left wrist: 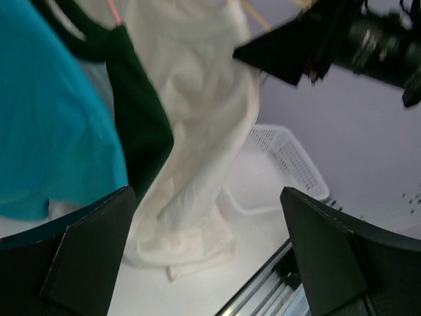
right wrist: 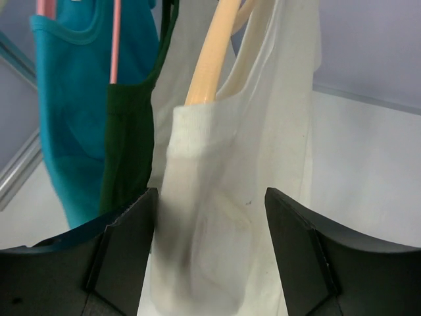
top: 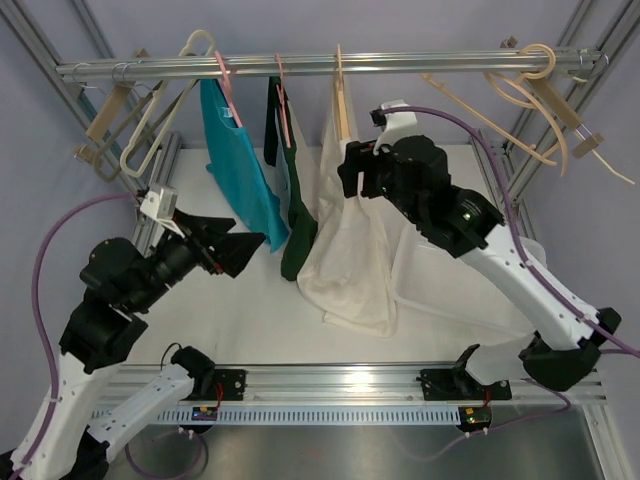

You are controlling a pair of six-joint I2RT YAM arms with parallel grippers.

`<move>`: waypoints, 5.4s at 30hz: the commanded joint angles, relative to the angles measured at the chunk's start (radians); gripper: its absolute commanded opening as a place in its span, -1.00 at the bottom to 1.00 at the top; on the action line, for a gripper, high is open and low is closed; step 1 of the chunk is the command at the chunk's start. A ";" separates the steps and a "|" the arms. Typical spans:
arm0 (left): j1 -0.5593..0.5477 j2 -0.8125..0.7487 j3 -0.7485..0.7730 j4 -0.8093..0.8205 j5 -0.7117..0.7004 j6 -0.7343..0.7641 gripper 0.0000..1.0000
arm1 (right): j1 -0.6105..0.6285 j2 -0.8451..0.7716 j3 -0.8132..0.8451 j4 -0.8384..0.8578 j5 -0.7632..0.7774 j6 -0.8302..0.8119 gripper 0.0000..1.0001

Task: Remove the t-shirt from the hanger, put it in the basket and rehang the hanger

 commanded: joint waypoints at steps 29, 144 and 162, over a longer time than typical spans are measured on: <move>-0.268 1.082 0.991 0.135 -0.703 0.308 0.46 | 0.009 -0.789 -0.710 0.107 -0.354 0.169 -0.28; -0.308 0.388 0.811 0.318 -0.389 0.150 -1.00 | 0.793 -0.077 -0.752 0.249 0.322 0.390 -1.00; -0.308 0.018 0.258 0.168 0.003 -0.104 -1.00 | 0.647 -0.643 -0.621 0.138 0.417 0.065 -1.00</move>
